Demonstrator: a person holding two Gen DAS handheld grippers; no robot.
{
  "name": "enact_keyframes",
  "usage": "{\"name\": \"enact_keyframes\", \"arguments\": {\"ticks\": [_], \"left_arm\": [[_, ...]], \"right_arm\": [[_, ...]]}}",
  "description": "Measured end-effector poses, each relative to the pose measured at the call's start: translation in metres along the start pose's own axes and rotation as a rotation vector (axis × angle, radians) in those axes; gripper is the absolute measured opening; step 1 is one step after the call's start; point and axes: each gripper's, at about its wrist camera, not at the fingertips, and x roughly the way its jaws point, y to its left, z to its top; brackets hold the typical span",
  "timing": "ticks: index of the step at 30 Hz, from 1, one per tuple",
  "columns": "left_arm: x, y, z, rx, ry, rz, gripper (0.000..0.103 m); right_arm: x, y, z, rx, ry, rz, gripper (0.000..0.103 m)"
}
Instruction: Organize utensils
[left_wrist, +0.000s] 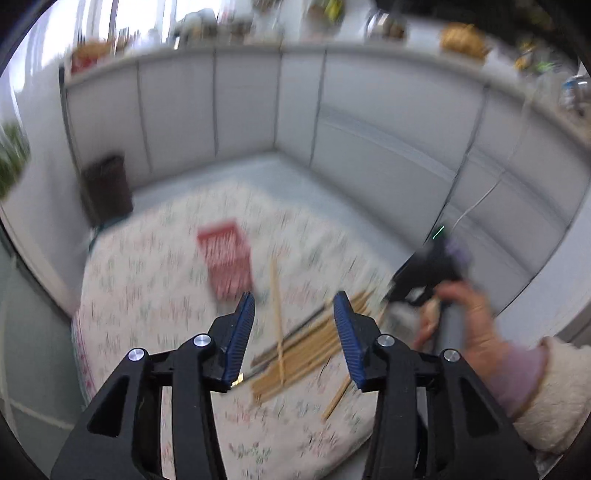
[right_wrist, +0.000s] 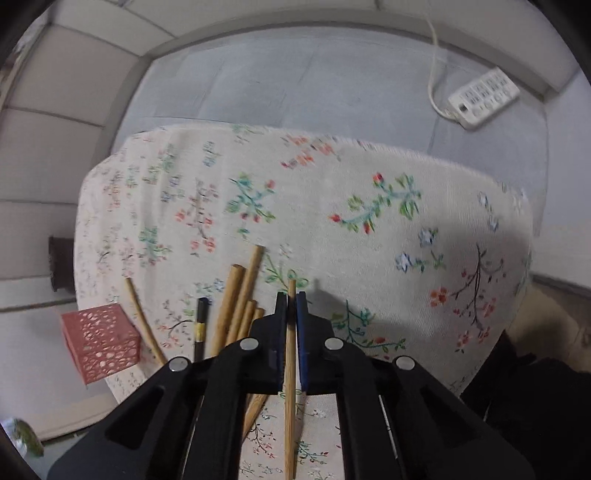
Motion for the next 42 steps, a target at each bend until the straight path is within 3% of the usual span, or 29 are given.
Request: {"name": "enact_keyframes", "arguments": {"ticks": [1, 3, 7, 9, 13, 18, 25, 29, 36, 42], "left_arm": [[0.027, 0.008, -0.004, -0.056, 0.096, -0.005, 0.042], [0.064, 0.019, -0.012, -0.134, 0.216, -0.021, 0.041], [0.120, 0.013, -0.025, -0.099, 0.318, 0.036, 0.041], [0.140, 0.008, -0.031, -0.083, 0.336, 0.062, 0.041], [0.171, 0.010, -0.044, -0.111, 0.371, 0.099, 0.029], [0.182, 0.012, -0.055, -0.101, 0.400, 0.108, 0.026], [0.184, 0.007, -0.054, -0.048, 0.391, 0.111, 0.005], [0.163, 0.002, -0.049, -0.038, 0.330, 0.080, 0.005], [0.068, -0.005, -0.024, -0.036, 0.082, -0.014, 0.005], [0.023, -0.011, 0.000, -0.069, -0.117, -0.042, 0.005]], "right_arm": [[-0.006, 0.001, 0.002, -0.031, -0.021, 0.003, 0.005], [-0.014, 0.005, 0.002, -0.052, -0.038, 0.017, 0.005], [-0.018, 0.001, 0.007, -0.030, -0.011, 0.066, 0.005], [-0.021, 0.005, 0.006, -0.039, -0.004, 0.077, 0.005], [-0.027, 0.007, 0.003, -0.070, -0.003, 0.097, 0.005], [-0.029, 0.005, 0.005, -0.090, 0.001, 0.109, 0.005], [-0.033, 0.005, 0.006, -0.116, -0.026, 0.098, 0.005], [-0.041, 0.009, 0.003, -0.145, -0.046, 0.125, 0.005], [-0.070, 0.014, -0.009, -0.233, -0.091, 0.190, 0.005], [-0.088, 0.018, -0.018, -0.304, -0.126, 0.223, 0.005]]}}
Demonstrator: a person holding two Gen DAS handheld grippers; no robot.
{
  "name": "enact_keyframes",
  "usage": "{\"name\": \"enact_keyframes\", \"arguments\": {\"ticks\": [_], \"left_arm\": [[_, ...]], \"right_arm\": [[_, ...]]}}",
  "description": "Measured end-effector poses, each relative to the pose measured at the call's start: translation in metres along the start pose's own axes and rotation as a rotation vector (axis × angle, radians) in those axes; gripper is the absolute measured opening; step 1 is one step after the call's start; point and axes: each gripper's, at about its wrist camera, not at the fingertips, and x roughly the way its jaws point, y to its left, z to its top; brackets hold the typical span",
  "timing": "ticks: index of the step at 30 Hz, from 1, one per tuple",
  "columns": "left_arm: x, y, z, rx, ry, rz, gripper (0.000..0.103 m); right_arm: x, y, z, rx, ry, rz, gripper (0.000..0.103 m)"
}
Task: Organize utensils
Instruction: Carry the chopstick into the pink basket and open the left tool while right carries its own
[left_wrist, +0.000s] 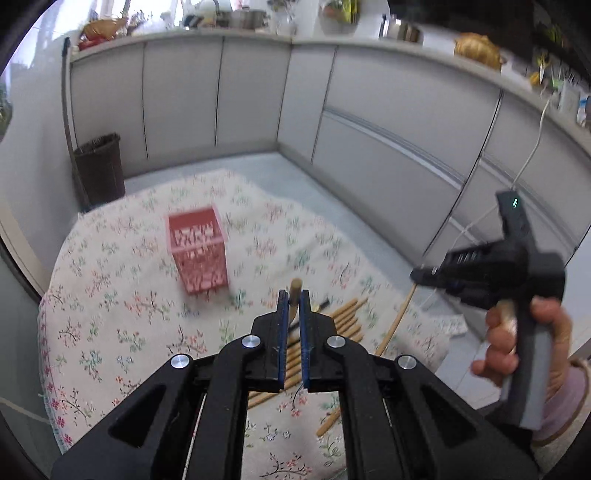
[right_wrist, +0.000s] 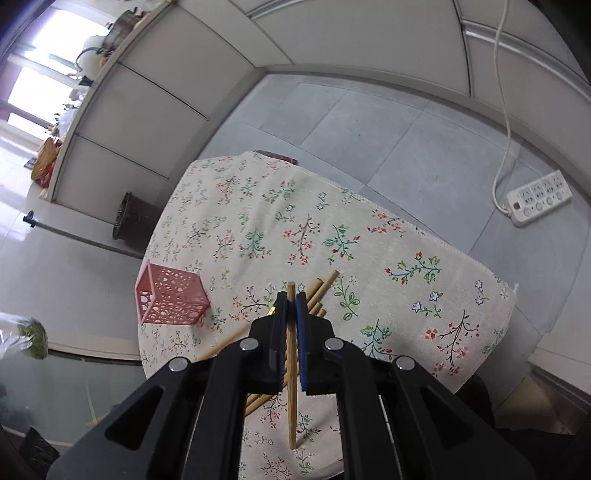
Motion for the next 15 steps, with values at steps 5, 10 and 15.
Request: {"name": "enact_keyframes", "arguments": {"ticks": [5, 10, 15], "left_arm": [[-0.008, 0.008, 0.004, -0.033, -0.037, -0.001, 0.005], [-0.025, 0.014, 0.008, -0.044, -0.083, 0.005, 0.005], [-0.055, 0.022, 0.016, -0.066, -0.142, 0.021, 0.005]], "right_arm": [[0.001, 0.003, -0.001, -0.022, 0.012, 0.020, 0.005], [-0.013, 0.020, -0.005, -0.100, -0.004, 0.060, 0.005], [-0.041, 0.041, -0.011, -0.171, -0.031, 0.109, 0.005]]}}
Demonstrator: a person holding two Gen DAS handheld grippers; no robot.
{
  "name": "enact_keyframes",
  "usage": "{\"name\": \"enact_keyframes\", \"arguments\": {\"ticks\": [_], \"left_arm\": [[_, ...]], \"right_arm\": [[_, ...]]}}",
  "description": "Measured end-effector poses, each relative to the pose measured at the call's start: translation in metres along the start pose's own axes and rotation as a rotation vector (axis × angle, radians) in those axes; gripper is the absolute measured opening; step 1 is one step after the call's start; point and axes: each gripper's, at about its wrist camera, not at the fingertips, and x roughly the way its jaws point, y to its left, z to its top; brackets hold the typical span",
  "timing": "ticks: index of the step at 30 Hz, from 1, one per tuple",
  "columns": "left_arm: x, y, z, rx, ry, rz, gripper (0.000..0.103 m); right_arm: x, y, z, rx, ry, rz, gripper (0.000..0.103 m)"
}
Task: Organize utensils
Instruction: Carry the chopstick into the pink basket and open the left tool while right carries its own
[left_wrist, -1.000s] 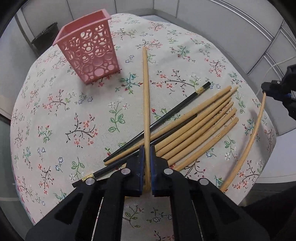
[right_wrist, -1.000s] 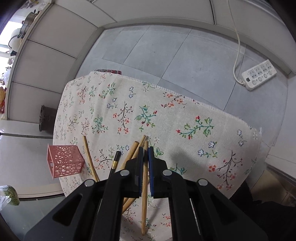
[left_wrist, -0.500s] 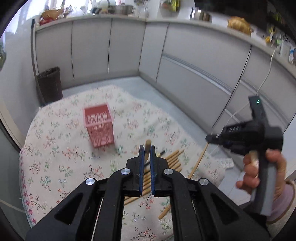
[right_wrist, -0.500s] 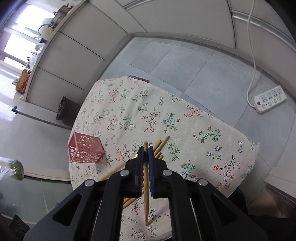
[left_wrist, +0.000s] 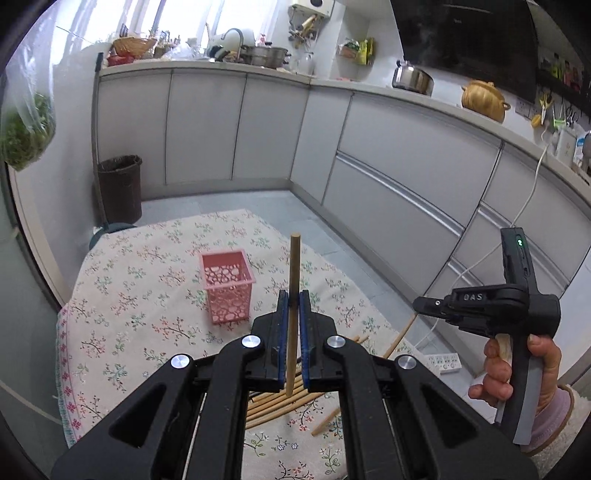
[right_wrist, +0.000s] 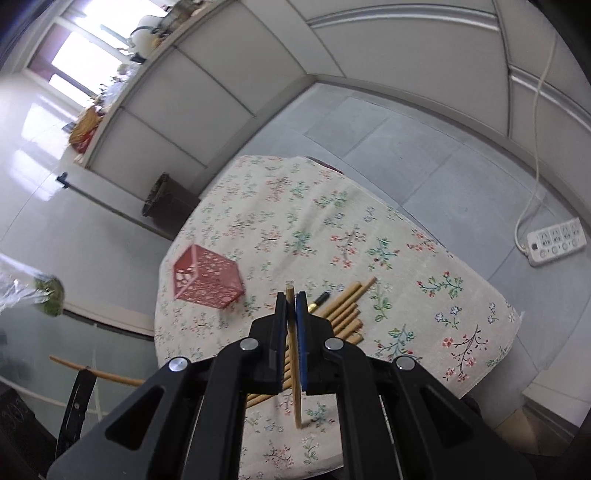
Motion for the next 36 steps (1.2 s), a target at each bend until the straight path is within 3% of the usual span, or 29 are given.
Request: {"name": "enact_keyframes", "arguments": {"ticks": [10, 19, 27, 30, 36], "left_arm": [[-0.031, 0.017, 0.069, -0.053, -0.143, 0.059, 0.005], [0.002, 0.038, 0.118, -0.099, -0.203, 0.122, 0.005], [0.069, 0.065, 0.116, -0.128, -0.164, 0.174, 0.005], [0.094, 0.077, 0.104, -0.150, -0.099, 0.176, 0.006], [0.089, 0.096, 0.080, -0.248, -0.076, 0.136, 0.010]], "right_arm": [[-0.073, 0.059, 0.043, -0.106, -0.161, 0.079, 0.005], [-0.073, 0.081, 0.091, -0.123, -0.194, 0.069, 0.005], [-0.051, 0.094, 0.112, -0.141, -0.198, 0.051, 0.005], [-0.047, 0.100, 0.114, -0.147, -0.200, 0.048, 0.005], [-0.050, 0.115, 0.118, -0.170, -0.215, 0.058, 0.005]]}}
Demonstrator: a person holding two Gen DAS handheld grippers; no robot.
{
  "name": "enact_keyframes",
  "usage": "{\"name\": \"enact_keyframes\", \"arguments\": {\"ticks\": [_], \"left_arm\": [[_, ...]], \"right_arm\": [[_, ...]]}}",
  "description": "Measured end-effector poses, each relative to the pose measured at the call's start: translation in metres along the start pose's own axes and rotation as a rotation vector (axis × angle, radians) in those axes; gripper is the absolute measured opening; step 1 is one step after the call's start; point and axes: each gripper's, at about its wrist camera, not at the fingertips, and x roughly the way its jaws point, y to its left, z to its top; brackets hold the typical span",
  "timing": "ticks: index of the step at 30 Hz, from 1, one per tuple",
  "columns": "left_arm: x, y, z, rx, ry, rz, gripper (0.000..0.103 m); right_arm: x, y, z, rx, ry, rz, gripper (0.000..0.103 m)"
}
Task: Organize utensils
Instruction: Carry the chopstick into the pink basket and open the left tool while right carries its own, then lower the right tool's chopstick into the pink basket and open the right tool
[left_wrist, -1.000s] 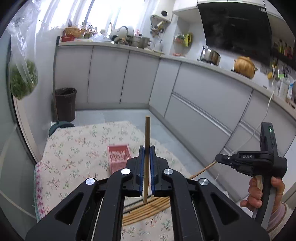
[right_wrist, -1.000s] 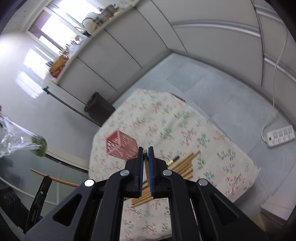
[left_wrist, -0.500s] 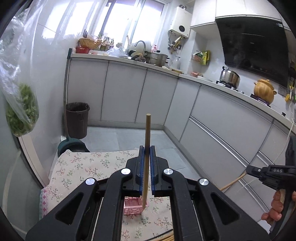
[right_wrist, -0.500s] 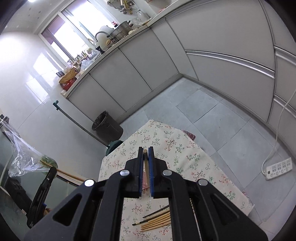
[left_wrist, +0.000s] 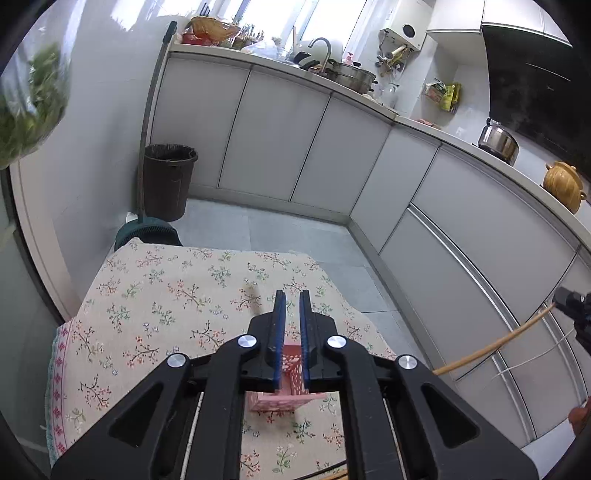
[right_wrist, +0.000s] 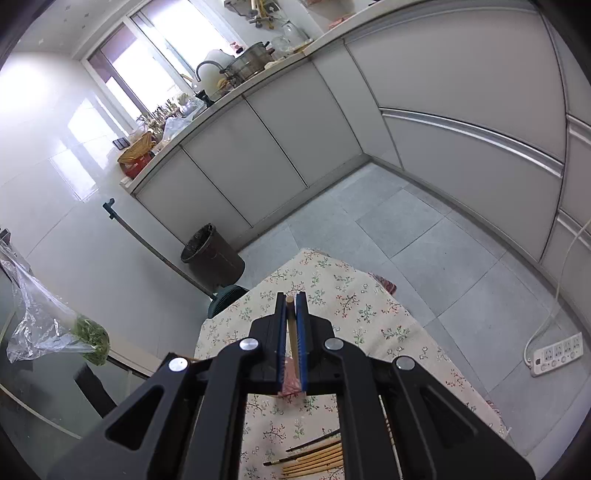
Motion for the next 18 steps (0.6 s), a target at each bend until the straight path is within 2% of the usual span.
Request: {"name": "enact_keyframes", "arguments": {"ticks": [5, 8, 13, 18], "left_arm": [[-0.024, 0.006, 0.004, -0.050, -0.022, -0.006, 0.012], [-0.052, 0.014, 0.001, -0.100, -0.065, 0.032, 0.016], [-0.096, 0.016, -0.011, -0.101, -0.129, 0.089, 0.017], [-0.117, 0.018, -0.009, -0.085, -0.161, 0.098, 0.017]], "right_arm": [[-0.008, 0.023, 0.006, -0.030, -0.030, 0.035, 0.005], [-0.008, 0.040, 0.008, -0.060, -0.038, 0.044, 0.005], [0.015, 0.065, 0.006, -0.100, -0.011, 0.057, 0.005], [0.044, 0.087, -0.004, -0.133, 0.018, 0.052, 0.005]]}}
